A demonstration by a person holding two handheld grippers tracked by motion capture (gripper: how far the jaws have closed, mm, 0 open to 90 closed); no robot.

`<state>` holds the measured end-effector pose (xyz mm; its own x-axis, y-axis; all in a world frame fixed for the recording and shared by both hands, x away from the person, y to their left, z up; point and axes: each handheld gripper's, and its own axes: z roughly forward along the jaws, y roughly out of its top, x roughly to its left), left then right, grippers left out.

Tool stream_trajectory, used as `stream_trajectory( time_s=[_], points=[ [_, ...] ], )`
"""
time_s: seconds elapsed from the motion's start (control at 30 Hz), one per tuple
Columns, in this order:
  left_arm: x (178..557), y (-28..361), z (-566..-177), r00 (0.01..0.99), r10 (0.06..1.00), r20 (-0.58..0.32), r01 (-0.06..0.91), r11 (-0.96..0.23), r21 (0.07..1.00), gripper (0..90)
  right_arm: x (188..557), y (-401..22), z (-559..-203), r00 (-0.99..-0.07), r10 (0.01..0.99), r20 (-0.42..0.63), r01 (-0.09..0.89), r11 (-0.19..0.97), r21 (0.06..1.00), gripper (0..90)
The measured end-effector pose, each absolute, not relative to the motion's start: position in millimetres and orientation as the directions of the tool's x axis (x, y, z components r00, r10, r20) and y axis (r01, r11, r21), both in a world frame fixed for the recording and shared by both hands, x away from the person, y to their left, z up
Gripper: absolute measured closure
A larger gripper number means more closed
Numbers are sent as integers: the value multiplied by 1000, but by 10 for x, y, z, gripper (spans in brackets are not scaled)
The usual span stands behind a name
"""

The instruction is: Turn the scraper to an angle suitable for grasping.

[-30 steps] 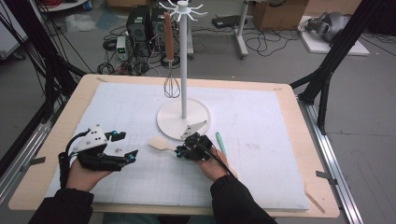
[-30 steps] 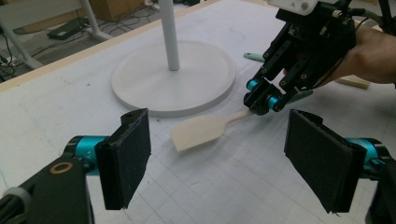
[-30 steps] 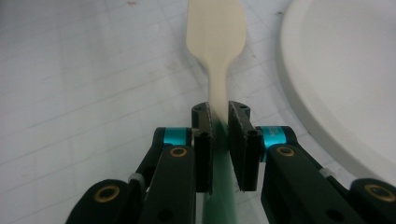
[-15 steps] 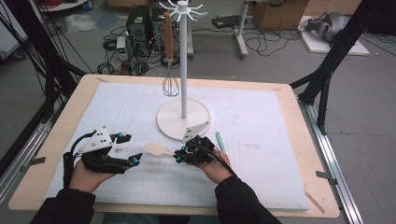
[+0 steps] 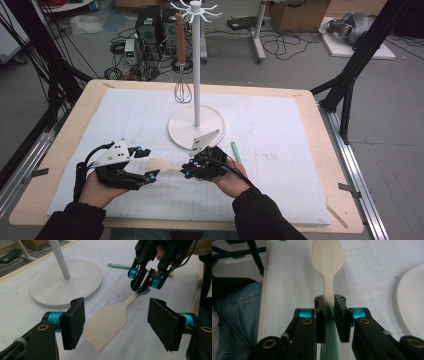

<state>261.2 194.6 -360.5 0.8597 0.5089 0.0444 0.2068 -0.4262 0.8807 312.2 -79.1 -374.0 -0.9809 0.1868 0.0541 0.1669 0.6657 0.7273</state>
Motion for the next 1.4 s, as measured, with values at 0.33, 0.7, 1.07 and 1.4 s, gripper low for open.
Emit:
stream_trajectory(
  time_s=[0.33, 0.7, 1.07, 1.4],
  points=[
    [2605, 1820, -3608, 897, 440, 47, 189, -476, 859, 340, 3011, -729, -3614, -991, 127, 38, 116, 686, 718, 807],
    [2619, 1726, -3628, 930, 366, 46, 170, -538, 826, 344, 2955, -734, -3567, -997, 74, 37, 78, 700, 710, 807],
    [2634, 1660, -3671, 948, 318, 29, 173, -587, 791, 353, 2910, -723, -3536, -999, 32, 24, 39, 710, 703, 806],
    [2618, 1580, -3685, 970, 242, 19, 144, -634, 760, 513, 2840, -663, -3528, -1000, -4, 12, 5, 733, 680, 806]
  ],
)
